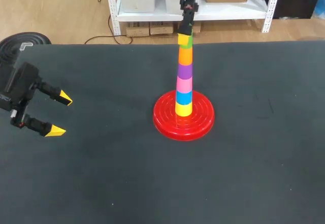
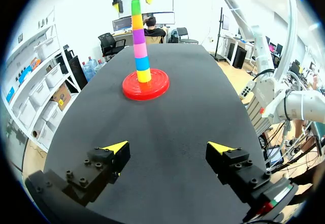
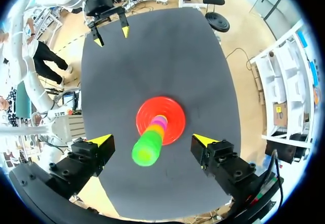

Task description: Pick up and stack the cylinders on the red base in this order: pink,purple,orange,green

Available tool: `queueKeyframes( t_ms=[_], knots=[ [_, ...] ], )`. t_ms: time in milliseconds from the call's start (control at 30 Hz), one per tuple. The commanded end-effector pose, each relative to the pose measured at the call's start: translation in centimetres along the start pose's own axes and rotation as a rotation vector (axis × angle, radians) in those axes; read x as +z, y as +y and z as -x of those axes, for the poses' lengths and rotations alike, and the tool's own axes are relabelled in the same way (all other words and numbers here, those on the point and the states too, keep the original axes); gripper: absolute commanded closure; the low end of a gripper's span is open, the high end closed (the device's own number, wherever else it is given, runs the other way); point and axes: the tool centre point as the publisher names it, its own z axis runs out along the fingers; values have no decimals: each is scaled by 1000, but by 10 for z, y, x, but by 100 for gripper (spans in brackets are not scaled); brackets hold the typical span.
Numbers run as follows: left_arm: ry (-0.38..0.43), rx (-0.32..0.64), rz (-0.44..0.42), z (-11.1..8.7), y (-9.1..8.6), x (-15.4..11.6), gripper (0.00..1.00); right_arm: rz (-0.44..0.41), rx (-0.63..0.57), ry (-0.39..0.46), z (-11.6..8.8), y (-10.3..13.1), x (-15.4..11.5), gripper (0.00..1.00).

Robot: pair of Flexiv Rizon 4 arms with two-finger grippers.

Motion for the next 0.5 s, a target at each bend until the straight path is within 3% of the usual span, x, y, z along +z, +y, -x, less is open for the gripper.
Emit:
queueKeyframes(
  t_ms=[33, 267, 500],
  knots=[
    [-3, 2, 1, -1, 0, 0, 0, -113, -11, -158, -32, 21, 1, 0],
    [-3, 2, 1, -1, 0, 0, 0, -182, -55, -385, -55, 43, -4, 0],
    [-3, 2, 1, -1, 0, 0, 0, -139, -126, -654, -74, 57, 4, 0]
  ],
)
